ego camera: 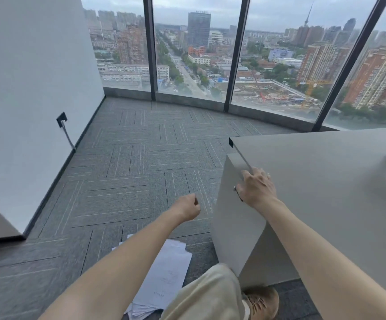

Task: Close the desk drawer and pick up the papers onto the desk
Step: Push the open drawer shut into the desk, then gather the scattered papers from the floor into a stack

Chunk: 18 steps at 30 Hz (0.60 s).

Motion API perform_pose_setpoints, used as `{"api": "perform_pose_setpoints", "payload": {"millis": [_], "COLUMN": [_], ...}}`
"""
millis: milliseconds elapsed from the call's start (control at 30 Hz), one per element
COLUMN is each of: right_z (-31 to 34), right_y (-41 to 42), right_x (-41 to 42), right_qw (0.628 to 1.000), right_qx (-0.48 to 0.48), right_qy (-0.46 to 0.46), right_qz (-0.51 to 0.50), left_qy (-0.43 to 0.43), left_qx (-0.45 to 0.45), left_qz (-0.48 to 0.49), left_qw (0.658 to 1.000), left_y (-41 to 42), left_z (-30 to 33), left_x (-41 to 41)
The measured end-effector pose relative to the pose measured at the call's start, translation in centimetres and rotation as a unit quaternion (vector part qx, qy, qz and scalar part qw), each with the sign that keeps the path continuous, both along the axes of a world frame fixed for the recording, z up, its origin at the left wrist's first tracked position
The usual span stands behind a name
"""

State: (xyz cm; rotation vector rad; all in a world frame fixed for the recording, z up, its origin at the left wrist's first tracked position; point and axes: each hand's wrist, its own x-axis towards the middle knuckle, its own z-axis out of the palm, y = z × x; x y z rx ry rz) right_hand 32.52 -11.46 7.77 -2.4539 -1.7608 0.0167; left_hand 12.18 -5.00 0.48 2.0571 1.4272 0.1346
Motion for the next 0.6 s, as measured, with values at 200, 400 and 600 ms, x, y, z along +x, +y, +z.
{"api": "perform_pose_setpoints", "payload": {"millis": [200,400,600], "right_z": [-0.2,-0.4,-2.1], "right_y": [-3.4,-4.1,-1.3], "right_x": [-6.5,-12.6,-18.2], "right_qw": [0.999,0.988,0.969], "right_qx": [-0.015,-0.102,-0.183], "right_qy": [0.046,0.108,0.093], "right_qz": [0.02,0.048,0.135], "left_qy": [0.008,0.016,-0.011], "left_qx": [0.014,0.02,-0.022], "left_qz": [0.031,0.067,0.164], "left_qw": [0.999,0.997,0.986], "left_y": [-2.5,-4.6,-5.0], "left_z": [2.5,4.2,2.1], "left_x": [-8.3,-14.6,-19.6]}}
